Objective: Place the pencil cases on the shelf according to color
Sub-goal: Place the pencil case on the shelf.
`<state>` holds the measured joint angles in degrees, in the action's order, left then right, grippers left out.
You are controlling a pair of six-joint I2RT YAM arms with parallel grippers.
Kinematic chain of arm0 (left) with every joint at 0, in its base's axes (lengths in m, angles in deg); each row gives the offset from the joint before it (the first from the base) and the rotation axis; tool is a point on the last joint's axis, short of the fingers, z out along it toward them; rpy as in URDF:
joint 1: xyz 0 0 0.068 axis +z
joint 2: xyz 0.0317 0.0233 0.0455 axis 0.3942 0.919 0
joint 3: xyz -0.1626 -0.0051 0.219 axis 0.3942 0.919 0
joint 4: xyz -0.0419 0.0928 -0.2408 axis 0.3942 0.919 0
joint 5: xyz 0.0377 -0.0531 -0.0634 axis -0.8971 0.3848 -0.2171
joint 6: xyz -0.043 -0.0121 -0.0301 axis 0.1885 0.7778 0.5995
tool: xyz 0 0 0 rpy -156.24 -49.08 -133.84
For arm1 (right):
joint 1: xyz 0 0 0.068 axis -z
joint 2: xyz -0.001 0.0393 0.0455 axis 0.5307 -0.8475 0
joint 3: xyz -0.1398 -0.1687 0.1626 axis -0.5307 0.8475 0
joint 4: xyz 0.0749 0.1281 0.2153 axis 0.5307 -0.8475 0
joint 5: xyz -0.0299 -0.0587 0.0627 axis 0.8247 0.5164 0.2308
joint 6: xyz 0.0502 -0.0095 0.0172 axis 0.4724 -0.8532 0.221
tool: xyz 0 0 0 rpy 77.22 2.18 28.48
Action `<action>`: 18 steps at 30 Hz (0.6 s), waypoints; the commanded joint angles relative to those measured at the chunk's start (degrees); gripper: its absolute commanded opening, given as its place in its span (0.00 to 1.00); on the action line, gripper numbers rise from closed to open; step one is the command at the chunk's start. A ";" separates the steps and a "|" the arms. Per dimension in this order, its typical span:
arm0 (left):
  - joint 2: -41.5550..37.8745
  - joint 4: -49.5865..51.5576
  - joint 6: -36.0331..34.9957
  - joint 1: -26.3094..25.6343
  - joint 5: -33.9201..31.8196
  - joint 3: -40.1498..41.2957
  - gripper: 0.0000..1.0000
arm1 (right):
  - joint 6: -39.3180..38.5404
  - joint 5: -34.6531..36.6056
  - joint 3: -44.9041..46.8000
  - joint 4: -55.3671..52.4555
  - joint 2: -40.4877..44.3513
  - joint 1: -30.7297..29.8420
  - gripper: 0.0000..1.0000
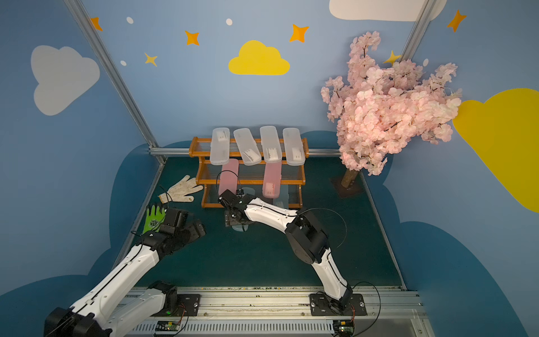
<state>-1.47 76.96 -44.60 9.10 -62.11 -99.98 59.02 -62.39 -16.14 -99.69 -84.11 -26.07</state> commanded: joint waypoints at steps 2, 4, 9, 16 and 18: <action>-2.73 0.79 -0.89 0.31 0.14 0.33 1.00 | 2.12 2.04 3.73 -2.56 6.67 -1.67 0.98; -4.12 1.78 -0.85 0.31 -0.34 0.23 1.00 | 2.99 2.00 5.64 -2.87 8.20 -2.14 0.98; -7.20 3.41 -0.01 0.31 -0.24 0.56 1.00 | 6.98 3.09 11.63 -2.36 11.22 -4.22 0.96; -10.41 4.09 1.87 0.31 0.33 1.60 1.00 | 9.75 2.81 20.49 10.84 12.07 -6.89 0.74; -10.81 4.10 1.97 0.36 0.52 1.78 1.00 | 9.93 2.97 20.80 12.77 11.01 -6.95 0.66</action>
<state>-11.50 79.78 -43.40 9.24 -62.06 -98.61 67.28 -60.38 4.51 -93.22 -72.72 -32.72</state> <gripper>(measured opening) 0.999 0.682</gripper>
